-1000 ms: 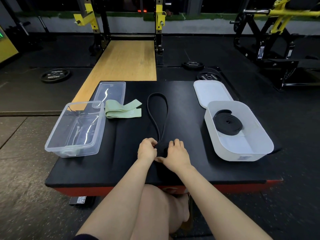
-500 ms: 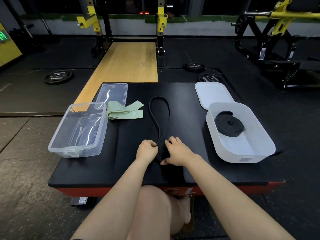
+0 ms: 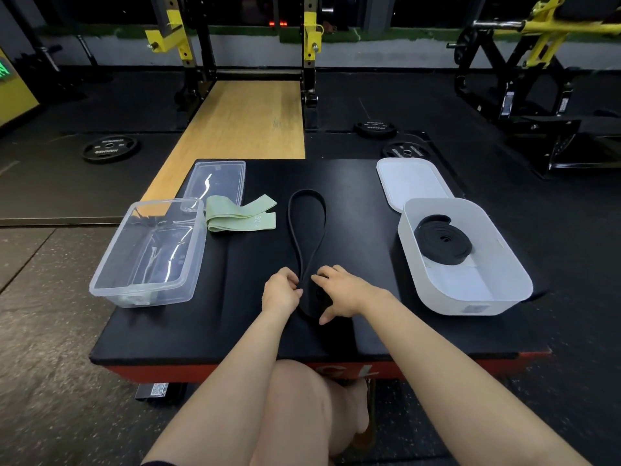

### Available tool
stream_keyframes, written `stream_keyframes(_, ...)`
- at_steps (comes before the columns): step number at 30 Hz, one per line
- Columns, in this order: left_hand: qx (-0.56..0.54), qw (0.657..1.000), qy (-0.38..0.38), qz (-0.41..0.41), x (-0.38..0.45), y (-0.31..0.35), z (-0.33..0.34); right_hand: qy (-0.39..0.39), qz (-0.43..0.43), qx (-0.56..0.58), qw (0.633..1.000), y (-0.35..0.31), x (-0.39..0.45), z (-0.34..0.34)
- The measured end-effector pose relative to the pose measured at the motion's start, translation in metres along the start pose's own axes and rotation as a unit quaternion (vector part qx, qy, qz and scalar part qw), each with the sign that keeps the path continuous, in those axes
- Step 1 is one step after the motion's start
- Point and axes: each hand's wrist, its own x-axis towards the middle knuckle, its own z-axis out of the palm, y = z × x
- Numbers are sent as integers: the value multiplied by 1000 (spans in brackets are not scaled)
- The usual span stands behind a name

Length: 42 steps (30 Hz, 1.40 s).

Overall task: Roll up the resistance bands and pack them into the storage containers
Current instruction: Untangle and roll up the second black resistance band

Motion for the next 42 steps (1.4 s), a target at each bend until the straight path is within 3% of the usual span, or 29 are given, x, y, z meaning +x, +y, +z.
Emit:
stream_keyframes(8, -22, 1000, 5, 22, 2, -1, 3, 58, 156, 29, 986, -19, -11, 8)
stream_keyframes(12, -22, 999, 13, 35, 1, -1, 6, 74, 187, 105, 974, -28, -10, 17)
stream_keyframes(15, -17, 999, 16, 48, 0, -1, 8, 138, 200, 93, 966, -36, -7, 27)
stream_keyframes(20, 27, 997, -7, 78, -1, -1, 9, 168, 174, 97, 965, -33, -7, 32)
stream_keyframes(28, 24, 996, -33, 75, -4, -3, 5, 103, 105, 67, 987, -17, -8, 19)
stream_keyframes(42, -1, 995, -2, 104, -10, -9, 11, 18, 6, 10, 1000, 3, -4, 5)
